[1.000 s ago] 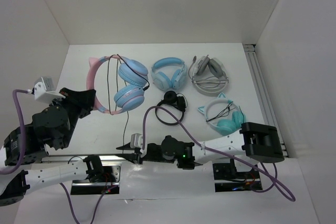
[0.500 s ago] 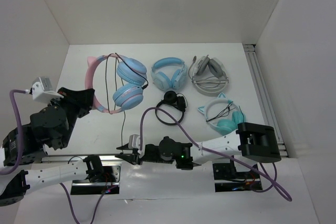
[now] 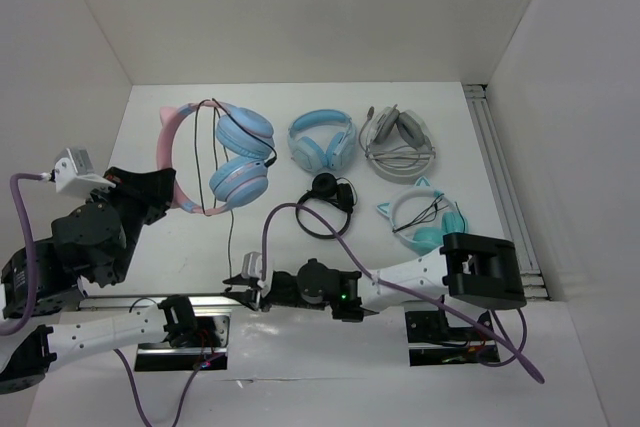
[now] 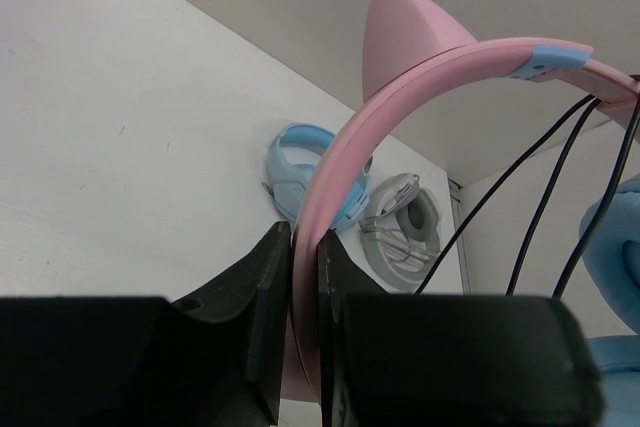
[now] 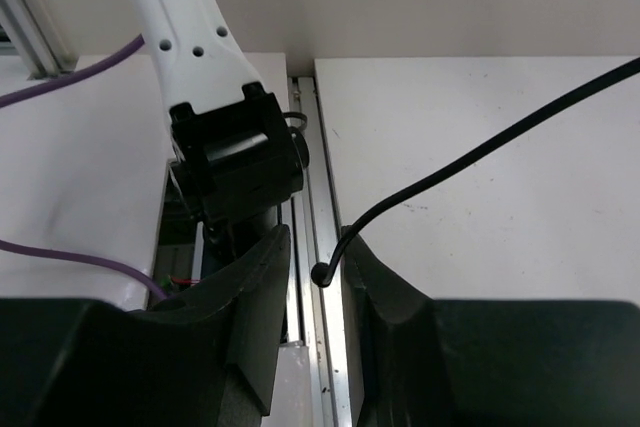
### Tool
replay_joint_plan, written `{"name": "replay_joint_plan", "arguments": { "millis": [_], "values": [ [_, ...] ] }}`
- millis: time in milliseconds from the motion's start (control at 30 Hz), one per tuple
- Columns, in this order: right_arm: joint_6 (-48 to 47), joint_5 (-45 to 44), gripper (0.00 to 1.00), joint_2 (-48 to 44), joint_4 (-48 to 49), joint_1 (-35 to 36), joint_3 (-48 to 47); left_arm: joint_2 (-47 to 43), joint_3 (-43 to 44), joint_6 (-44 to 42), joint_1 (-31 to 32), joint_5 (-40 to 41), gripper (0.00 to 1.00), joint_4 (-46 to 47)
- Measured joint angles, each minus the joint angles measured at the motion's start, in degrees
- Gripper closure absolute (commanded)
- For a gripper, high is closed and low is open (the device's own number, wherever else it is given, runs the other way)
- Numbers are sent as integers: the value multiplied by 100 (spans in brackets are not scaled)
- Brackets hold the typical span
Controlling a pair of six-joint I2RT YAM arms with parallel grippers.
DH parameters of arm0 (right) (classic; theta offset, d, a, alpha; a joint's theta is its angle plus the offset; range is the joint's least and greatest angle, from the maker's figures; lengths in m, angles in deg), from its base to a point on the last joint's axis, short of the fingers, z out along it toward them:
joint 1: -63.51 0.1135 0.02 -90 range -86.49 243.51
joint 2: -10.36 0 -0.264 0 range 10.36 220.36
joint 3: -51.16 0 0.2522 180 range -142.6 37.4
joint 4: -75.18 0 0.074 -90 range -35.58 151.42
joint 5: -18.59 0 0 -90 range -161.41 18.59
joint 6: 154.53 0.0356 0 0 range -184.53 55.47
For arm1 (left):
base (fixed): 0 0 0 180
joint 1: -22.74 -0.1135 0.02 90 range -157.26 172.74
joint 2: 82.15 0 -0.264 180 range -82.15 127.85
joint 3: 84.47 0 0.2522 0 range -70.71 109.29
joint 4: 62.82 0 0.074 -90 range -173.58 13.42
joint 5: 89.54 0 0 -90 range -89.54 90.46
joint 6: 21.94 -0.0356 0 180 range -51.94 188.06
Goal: Wrap the headphones
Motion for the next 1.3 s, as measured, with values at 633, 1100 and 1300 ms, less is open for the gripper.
{"name": "replay_joint_plan", "arguments": {
  "millis": [633,1100,1300],
  "values": [
    [195,0,100,188,26,-144,0,-28,0,13,0,44,100,-68],
    [175,-1751,100,-221,-1491,1073,-481,487,4,649,-275,769,100,-1134],
    [131,-2356,100,-564,-2243,1320,-885,955,-238,1237,-1222,568,100,-1582]
  ]
}}
